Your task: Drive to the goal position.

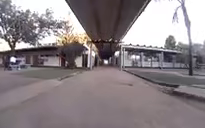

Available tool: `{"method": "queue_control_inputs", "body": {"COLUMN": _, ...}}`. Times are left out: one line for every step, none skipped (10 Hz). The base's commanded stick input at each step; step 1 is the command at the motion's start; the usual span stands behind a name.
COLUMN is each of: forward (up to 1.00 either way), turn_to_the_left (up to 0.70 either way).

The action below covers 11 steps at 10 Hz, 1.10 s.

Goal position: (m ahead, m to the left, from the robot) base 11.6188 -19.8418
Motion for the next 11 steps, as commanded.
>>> {"method": "queue_control_inputs", "body": {"forward": 0.70, "turn_to_the_left": 0.00}}
{"method": "queue_control_inputs", "body": {"forward": 0.70, "turn_to_the_left": 0.00}}
{"method": "queue_control_inputs", "body": {"forward": 0.70, "turn_to_the_left": 0.00}}
{"method": "queue_control_inputs", "body": {"forward": 0.70, "turn_to_the_left": 0.00}}
{"method": "queue_control_inputs", "body": {"forward": 0.70, "turn_to_the_left": 0.00}}
{"method": "queue_control_inputs", "body": {"forward": 0.70, "turn_to_the_left": 0.00}}
{"method": "queue_control_inputs", "body": {"forward": 0.70, "turn_to_the_left": 0.00}}
{"method": "queue_control_inputs", "body": {"forward": 0.70, "turn_to_the_left": 0.00}}
{"method": "queue_control_inputs", "body": {"forward": 0.70, "turn_to_the_left": 0.00}}
{"method": "queue_control_inputs", "body": {"forward": 0.70, "turn_to_the_left": 0.00}}
{"method": "queue_control_inputs", "body": {"forward": 0.70, "turn_to_the_left": 0.00}}
